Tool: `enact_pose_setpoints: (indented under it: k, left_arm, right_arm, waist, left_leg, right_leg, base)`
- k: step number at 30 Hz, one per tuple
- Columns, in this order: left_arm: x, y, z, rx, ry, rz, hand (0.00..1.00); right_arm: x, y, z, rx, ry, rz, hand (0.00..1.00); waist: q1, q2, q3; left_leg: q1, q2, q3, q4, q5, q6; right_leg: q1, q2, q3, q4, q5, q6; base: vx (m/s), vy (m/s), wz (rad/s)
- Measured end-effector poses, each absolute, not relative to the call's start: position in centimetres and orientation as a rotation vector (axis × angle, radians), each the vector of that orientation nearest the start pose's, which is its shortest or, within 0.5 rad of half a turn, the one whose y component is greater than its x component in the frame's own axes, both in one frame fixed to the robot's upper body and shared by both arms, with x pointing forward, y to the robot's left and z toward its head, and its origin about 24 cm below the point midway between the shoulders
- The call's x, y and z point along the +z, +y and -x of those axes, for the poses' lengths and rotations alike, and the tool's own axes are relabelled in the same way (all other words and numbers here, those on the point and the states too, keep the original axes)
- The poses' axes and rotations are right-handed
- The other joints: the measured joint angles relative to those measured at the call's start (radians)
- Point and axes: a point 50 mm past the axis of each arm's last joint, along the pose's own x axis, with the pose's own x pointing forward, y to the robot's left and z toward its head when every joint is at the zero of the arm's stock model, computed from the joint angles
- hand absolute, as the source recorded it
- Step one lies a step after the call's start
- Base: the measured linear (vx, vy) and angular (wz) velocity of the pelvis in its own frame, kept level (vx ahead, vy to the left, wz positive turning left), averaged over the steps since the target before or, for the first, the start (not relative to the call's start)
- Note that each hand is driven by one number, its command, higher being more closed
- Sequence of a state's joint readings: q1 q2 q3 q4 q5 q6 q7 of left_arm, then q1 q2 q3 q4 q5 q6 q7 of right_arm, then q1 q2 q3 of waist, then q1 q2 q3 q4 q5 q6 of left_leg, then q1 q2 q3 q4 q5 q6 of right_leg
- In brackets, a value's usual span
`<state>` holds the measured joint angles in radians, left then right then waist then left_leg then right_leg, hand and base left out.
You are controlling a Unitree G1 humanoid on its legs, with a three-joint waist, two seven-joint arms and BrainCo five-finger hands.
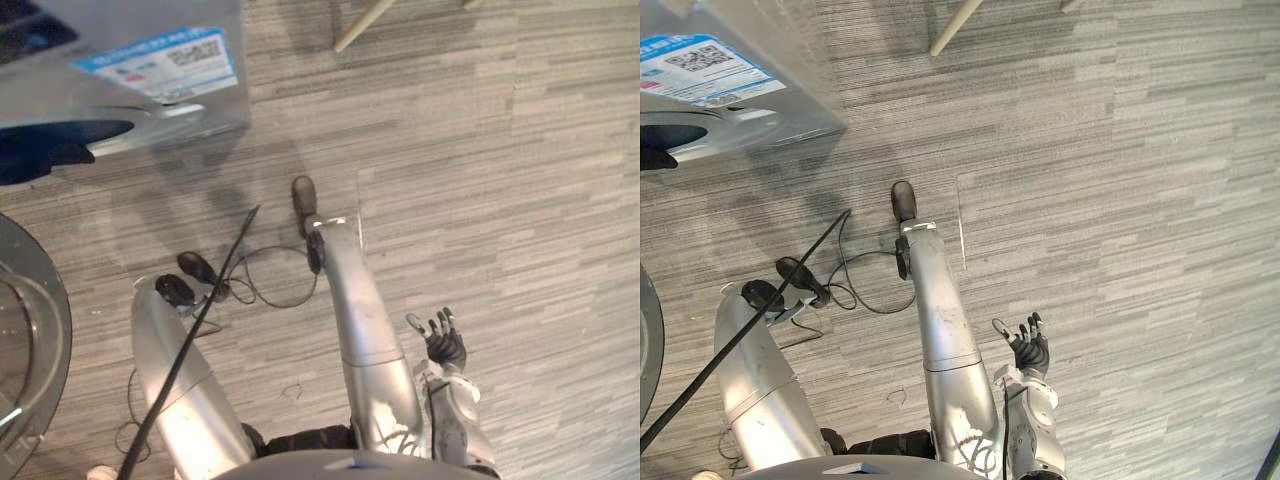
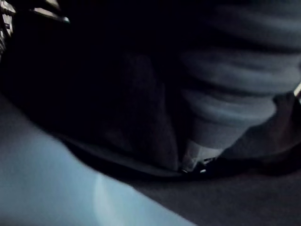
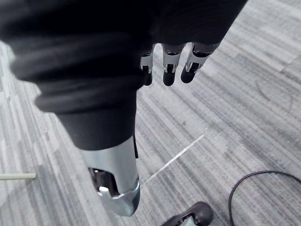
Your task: Pick up the laundry basket with both hands and put the clothes into the washing machine.
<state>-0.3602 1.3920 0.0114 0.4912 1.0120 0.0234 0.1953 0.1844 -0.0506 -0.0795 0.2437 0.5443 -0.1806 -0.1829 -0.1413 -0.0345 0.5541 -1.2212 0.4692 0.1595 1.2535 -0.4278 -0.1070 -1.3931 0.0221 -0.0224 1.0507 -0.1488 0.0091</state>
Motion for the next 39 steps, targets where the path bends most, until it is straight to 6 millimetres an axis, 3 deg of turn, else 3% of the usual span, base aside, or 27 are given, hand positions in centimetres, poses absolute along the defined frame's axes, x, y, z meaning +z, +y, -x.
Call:
enact_pose_setpoints:
  k: [1, 2, 3, 4, 5, 8, 9, 11, 12, 16, 21, 22, 24, 26, 31, 32, 39]
  left_arm:
    - [28.3, 40.8, -26.2, 0.597, 0.114, -2.326, 1.00]
    - [29.0, 39.4, -28.3, 0.635, 0.054, -2.272, 1.00]
    - [30.9, 37.2, -30.7, 0.756, -0.059, -2.080, 1.00]
    - [31.9, 36.1, -31.6, 0.820, -0.133, -1.919, 1.00]
    - [34.1, 32.9, -33.7, 0.910, -0.362, -1.267, 1.00]
    - [35.2, 28.8, -35.9, 0.796, -0.532, -0.407, 1.00]
    - [35.4, 27.3, -36.4, 0.615, -0.592, 0.116, 1.00]
    - [35.6, 26.5, -36.3, 0.485, -0.614, 0.542, 1.00]
    - [35.6, 26.6, -36.2, 0.466, -0.620, 0.704, 1.00]
    - [35.5, 28.1, -35.3, 0.493, -0.650, 0.995, 1.00]
    - [36.8, 29.5, -33.5, 0.508, -0.768, 1.131, 1.00]
    - [37.2, 29.8, -33.2, -1.631, 2.534, -3.726, 1.00]
    - [38.7, 30.2, -32.3, -1.522, 2.607, -3.674, 1.00]
    - [40.7, 30.7, -30.5, -1.401, 2.793, -3.523, 1.00]
    - [44.0, 32.0, -27.3, -1.299, 3.063, -3.243, 1.00]
    - [45.4, 32.3, -25.9, 0.448, -1.143, 1.108, 1.00]
    - [46.8, 31.8, -25.1, 0.458, -1.179, 0.966, 1.00]
  right_arm:
    - [-4.0, -20.7, -19.1, -0.465, 0.240, -0.450, 0.00]
    - [-4.0, -20.8, -19.1, -0.470, 0.240, -0.449, 0.00]
    - [-4.1, -20.8, -19.0, -0.472, 0.244, -0.447, 0.00]
    - [-4.2, -21.0, -19.0, -0.474, 0.247, -0.441, 0.00]
    - [-3.9, -21.1, -19.1, -0.483, 0.228, -0.442, 0.00]
    - [-3.4, -21.1, -19.2, -0.516, 0.210, -0.463, 0.00]
    - [-3.3, -21.1, -19.2, -0.539, 0.222, -0.475, 0.00]
    - [-3.2, -21.0, -19.1, -0.577, 0.235, -0.494, 0.00]
    - [-3.3, -21.2, -19.0, -0.599, 0.242, -0.498, 0.00]
    - [-3.3, -21.3, -18.9, -0.614, 0.248, -0.490, 0.00]
    - [-2.8, -21.2, -19.1, -0.602, 0.229, -0.489, 0.00]
    - [-2.8, -21.2, -19.1, -0.602, 0.226, -0.488, 0.00]
    - [-2.7, -21.2, -19.0, -0.604, 0.225, -0.489, 0.00]
    - [-2.8, -21.3, -18.8, -0.609, 0.225, -0.488, 0.00]
    - [-2.9, -21.6, -18.4, -0.627, 0.228, -0.489, 0.00]
    - [-3.0, -21.7, -18.4, -0.631, 0.229, -0.494, 0.00]
    - [-3.1, -22.1, -18.1, -0.665, 0.231, -0.512, 0.00]
  waist:
    - [0.010, 0.000, 0.000]
    - [0.035, 0.005, 0.000]
    - [0.059, 0.015, -0.002]
    - [0.063, 0.017, -0.003]
    - [0.065, 0.017, -0.003]
    - [0.043, 0.016, -0.003]
    - [0.027, 0.017, -0.002]
    - [0.015, 0.017, -0.001]
    - [0.012, 0.016, 0.000]
    - [0.028, 0.016, 0.001]
    - [0.030, 0.015, 0.006]
    - [0.030, 0.015, 0.006]
    - [0.026, 0.015, 0.006]
    - [0.026, 0.015, 0.006]
    - [0.031, 0.015, 0.006]
    - [0.032, 0.015, 0.006]
    - [0.041, 0.017, 0.006]
  left_leg:
    - [0.000, -0.001, -0.001, 0.000, 0.001, -0.001]
    - [-0.002, -0.007, -0.004, -0.002, 0.004, -0.008]
    - [-0.014, -0.017, -0.017, -0.003, 0.007, -0.011]
    - [-0.024, -0.026, -0.026, -0.003, 0.008, -0.013]
    - [-0.055, -0.043, -0.045, -0.003, 0.014, -0.005]
    - [-0.096, -0.063, -0.049, 0.001, 0.028, 0.005]
    - [-0.114, -0.067, -0.049, 0.012, 0.025, 0.013]
    - [-0.134, -0.065, -0.046, 0.030, 0.020, 0.023]
    - [-0.141, -0.062, -0.046, 0.040, 0.016, 0.029]
    - [-0.152, -0.052, -0.046, 0.054, 0.008, 0.025]
    - [-0.181, -0.049, -0.047, 0.065, 0.003, 0.024]
    - [-0.186, -0.042, -0.048, 0.078, 0.000, 0.026]
    - [-0.201, -0.037, -0.053, 0.098, -0.008, 0.030]
    - [-0.219, -0.034, -0.049, 0.117, -0.013, 0.037]
    - [-0.225, -0.036, -0.047, 0.132, -0.018, 0.042]
    - [-0.225, -0.039, -0.047, 0.132, -0.017, 0.042]
    - [-0.228, -0.044, -0.042, 0.128, -0.015, 0.045]
  right_leg:
    - [0.000, 0.000, -0.001, 0.000, 0.000, 0.000]
    - [-0.001, -0.003, -0.005, 0.001, 0.001, -0.001]
    - [-0.002, -0.012, -0.012, 0.000, 0.003, 0.001]
    - [-0.003, -0.019, -0.017, -0.001, 0.004, 0.003]
    - [-0.010, -0.030, -0.022, -0.015, 0.016, 0.013]
    - [-0.032, -0.044, -0.025, -0.029, 0.034, 0.023]
    - [-0.049, -0.052, -0.019, -0.029, 0.041, 0.028]
    - [-0.070, -0.050, -0.011, -0.025, 0.049, 0.028]
    - [-0.077, -0.047, -0.009, -0.020, 0.053, 0.026]
    - [-0.092, -0.036, -0.002, -0.015, 0.053, 0.034]
    - [-0.118, -0.036, -0.003, -0.027, 0.061, 0.041]
    - [-0.121, -0.034, -0.006, -0.023, 0.065, 0.038]
    - [-0.135, -0.033, -0.009, -0.013, 0.073, 0.041]
    - [-0.153, -0.032, -0.003, -0.002, 0.076, 0.042]
    - [-0.164, -0.034, 0.005, 0.012, 0.078, 0.044]
    - [-0.164, -0.036, 0.005, 0.009, 0.077, 0.039]
    - [-0.164, -0.044, 0.002, -0.003, 0.100, 0.034]
  base:
    - [-0.04, -0.040, 0.10]
    - [-0.04, -0.024, 0.18]
    - [-0.05, -0.016, 0.25]
    - [-0.07, 0.010, 0.34]
    - [-0.07, 0.029, 0.25]
    - [-0.08, 0.046, 0.11]
    - [-0.06, 0.061, -0.07]
    - [-0.06, 0.064, -0.18]
    - [-0.03, 0.030, -0.15]
    - [-0.05, 0.001, -0.08]
    - [-0.07, 0.007, -0.11]
    - [-0.04, 0.022, -0.17]
    - [-0.03, 0.021, -0.13]
    - [-0.04, 0.026, -0.10]
    - [-0.06, 0.014, 0.01]
    - [-0.07, 0.007, 0.03]
    - [-0.05, 0.013, 0.00]
